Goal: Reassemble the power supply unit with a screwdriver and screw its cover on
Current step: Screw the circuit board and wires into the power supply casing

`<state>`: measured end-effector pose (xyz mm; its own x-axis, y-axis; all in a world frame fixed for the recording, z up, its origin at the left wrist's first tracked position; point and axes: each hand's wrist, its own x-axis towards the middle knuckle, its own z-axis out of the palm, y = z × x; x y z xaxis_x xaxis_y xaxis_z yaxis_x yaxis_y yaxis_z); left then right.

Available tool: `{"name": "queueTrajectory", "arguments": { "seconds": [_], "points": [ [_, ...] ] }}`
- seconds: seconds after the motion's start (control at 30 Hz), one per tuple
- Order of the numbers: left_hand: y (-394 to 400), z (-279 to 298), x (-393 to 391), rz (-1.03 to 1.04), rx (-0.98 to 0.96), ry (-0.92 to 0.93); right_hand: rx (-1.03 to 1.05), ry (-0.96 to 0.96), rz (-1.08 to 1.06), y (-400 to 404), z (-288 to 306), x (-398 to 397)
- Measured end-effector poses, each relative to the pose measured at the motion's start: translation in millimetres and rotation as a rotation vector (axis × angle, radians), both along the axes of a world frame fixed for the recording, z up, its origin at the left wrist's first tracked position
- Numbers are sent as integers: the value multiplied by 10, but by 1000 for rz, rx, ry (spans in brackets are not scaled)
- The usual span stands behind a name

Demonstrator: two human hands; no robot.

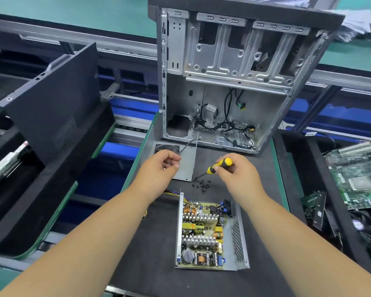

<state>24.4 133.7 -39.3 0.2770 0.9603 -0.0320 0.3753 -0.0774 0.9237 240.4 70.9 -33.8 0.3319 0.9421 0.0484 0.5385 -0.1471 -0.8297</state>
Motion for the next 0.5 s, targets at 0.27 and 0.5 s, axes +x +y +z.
{"name": "queueTrajectory", "arguments": {
  "seconds": [0.27,0.5],
  "points": [
    [-12,116,220,33,-127,-96,301,348,-78,-141,527,175],
    [-112,389,695,-33,-468,-450,469,476,-94,-358,907,384]
  ]
}}
